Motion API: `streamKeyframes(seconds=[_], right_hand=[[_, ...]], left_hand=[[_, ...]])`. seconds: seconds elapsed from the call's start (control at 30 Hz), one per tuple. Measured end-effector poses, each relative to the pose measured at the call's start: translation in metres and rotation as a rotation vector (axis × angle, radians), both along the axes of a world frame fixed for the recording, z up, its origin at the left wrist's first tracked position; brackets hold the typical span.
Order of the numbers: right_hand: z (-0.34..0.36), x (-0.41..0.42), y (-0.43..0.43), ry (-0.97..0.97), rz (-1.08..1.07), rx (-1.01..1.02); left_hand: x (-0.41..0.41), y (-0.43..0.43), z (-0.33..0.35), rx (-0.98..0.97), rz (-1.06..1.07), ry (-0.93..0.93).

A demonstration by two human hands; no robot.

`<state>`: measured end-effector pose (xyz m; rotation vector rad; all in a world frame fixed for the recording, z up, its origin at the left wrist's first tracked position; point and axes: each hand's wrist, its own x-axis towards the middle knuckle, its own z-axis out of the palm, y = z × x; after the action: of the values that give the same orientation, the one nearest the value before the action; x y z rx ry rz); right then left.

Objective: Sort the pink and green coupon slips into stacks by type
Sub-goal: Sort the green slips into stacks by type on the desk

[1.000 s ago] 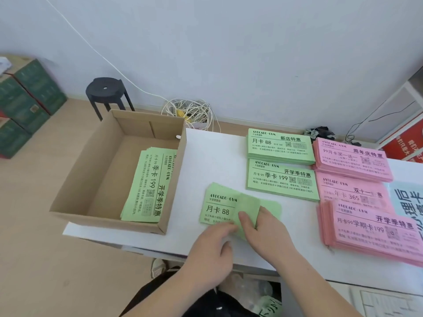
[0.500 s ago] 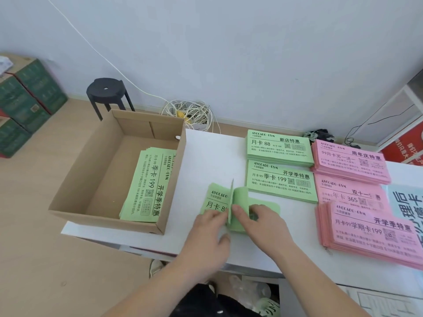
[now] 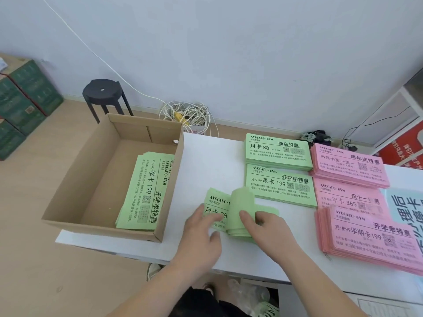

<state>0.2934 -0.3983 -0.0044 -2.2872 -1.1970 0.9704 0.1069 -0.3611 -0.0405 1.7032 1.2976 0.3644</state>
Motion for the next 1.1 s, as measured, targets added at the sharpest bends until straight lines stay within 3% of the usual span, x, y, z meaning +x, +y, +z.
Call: streamKeyframes(seconds=[0.1, 0.2, 0.3, 0.43, 0.53, 0.6, 0.7, 0.77, 1.1], right_hand=[[-0.001, -0.005, -0.002, -0.054, 0.029, 0.025], [0.001, -0.005, -0.001, -0.064, 0.015, 0.013], [0.001, -0.005, -0.002, -0.034, 0.011, 0.013], [-0.002, -0.002, -0.002, 0.047, -0.036, 0.004], [-0.008, 0.001, -0.002, 0.04, -0.046, -0.009], [-0.01, 0.002, -0.004, 0.027, -0.043, -0.002], [-0.01, 0.002, -0.005, 0.042, -0.041, 0.001], [-0.009, 0.001, -0.005, 0.043, -0.04, -0.005], [0.007, -0.006, -0.006, 0.042, 0.018, -0.025]], left_hand=[[0.0, 0.015, 0.003, -0.189, 0.258, -0.12], [0.004, 0.022, 0.015, -0.322, 0.354, -0.265], [0.007, 0.013, 0.023, -0.237, 0.194, -0.271], [0.014, -0.01, 0.013, 0.104, -0.242, 0.047], [0.015, -0.019, 0.01, 0.07, -0.332, 0.028], [0.016, -0.018, 0.008, 0.013, -0.265, -0.046], [0.015, -0.002, 0.012, -0.205, 0.075, -0.195], [0.013, 0.009, 0.017, -0.321, 0.189, -0.282], [-0.003, 0.034, 0.019, -0.458, 0.348, -0.369]])
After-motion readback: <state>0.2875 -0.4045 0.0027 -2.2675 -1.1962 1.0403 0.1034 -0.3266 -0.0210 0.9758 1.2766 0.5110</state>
